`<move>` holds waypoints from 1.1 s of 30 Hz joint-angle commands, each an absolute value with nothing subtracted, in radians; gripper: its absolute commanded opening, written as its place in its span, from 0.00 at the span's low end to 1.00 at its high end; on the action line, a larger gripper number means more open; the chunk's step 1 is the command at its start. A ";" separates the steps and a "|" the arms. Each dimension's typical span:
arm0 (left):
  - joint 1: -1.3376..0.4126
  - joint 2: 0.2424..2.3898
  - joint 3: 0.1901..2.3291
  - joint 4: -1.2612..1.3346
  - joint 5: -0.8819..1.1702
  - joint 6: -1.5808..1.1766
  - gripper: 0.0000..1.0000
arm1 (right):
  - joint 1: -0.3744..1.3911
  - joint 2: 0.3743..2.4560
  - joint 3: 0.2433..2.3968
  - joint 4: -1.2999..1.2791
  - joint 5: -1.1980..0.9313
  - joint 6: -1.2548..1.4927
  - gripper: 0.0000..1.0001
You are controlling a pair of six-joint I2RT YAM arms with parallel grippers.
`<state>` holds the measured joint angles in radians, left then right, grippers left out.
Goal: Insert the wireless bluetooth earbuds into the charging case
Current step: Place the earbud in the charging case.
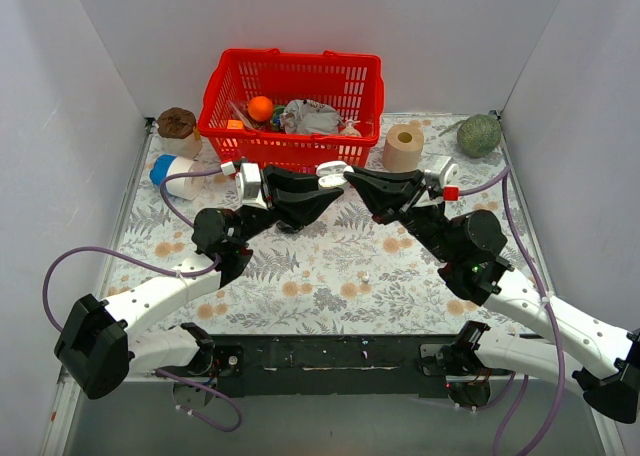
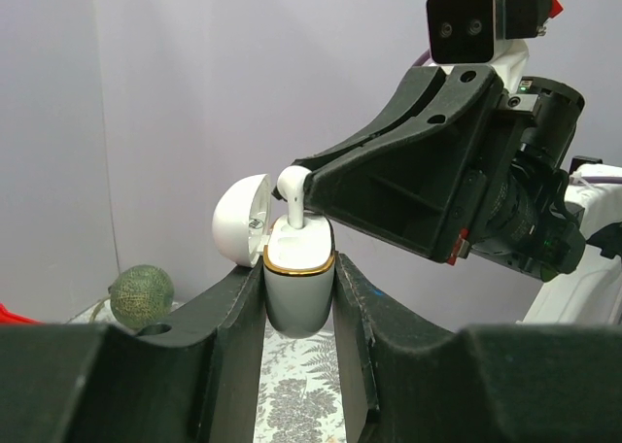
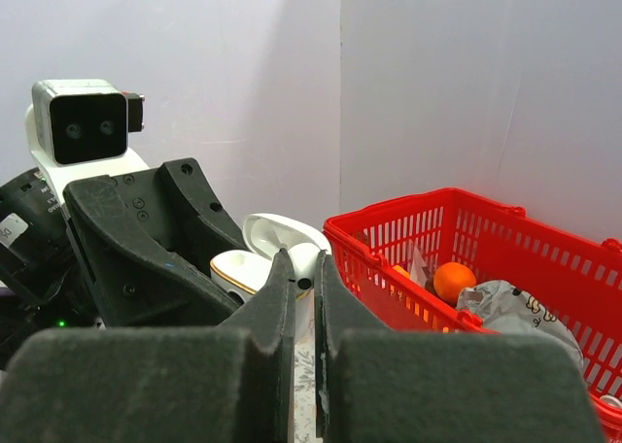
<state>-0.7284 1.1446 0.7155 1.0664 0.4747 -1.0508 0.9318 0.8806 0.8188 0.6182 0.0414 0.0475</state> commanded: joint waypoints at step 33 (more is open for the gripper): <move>-0.735 1.106 0.704 1.020 0.451 -0.999 0.00 | 0.939 0.775 1.015 0.320 0.305 0.183 0.67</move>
